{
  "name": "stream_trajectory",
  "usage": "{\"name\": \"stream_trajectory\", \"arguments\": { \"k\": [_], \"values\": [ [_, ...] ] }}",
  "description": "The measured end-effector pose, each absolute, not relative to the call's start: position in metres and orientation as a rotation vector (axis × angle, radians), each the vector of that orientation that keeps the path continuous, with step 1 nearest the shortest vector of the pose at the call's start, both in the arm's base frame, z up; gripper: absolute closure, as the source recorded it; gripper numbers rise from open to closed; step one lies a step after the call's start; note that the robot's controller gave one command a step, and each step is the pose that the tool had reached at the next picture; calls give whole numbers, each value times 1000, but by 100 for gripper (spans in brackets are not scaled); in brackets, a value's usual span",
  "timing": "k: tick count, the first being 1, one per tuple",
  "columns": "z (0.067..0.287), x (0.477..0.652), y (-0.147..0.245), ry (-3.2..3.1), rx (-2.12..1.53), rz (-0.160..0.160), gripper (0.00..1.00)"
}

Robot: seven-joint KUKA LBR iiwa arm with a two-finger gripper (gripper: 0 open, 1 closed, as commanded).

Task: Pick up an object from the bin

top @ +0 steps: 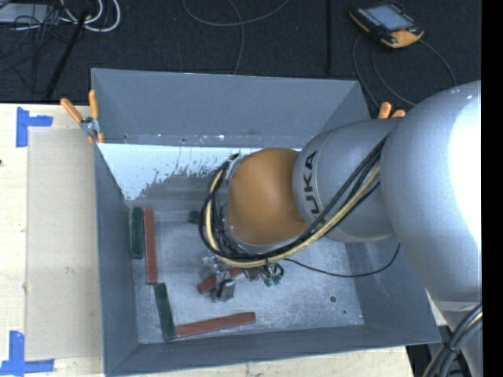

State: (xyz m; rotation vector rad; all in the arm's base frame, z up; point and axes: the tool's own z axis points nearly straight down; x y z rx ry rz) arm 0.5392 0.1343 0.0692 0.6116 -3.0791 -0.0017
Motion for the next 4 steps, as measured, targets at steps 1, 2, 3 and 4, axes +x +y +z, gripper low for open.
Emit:
{"name": "stream_trajectory", "arguments": {
  "k": [1,2,3,4],
  "values": [
    [108,567,159,-3092,561,-1,100],
    [108,567,159,-3092,560,-2,100],
    [157,528,147,-3088,504,0,100],
    [245,558,165,-3101,513,-1,100]
  ]
}}
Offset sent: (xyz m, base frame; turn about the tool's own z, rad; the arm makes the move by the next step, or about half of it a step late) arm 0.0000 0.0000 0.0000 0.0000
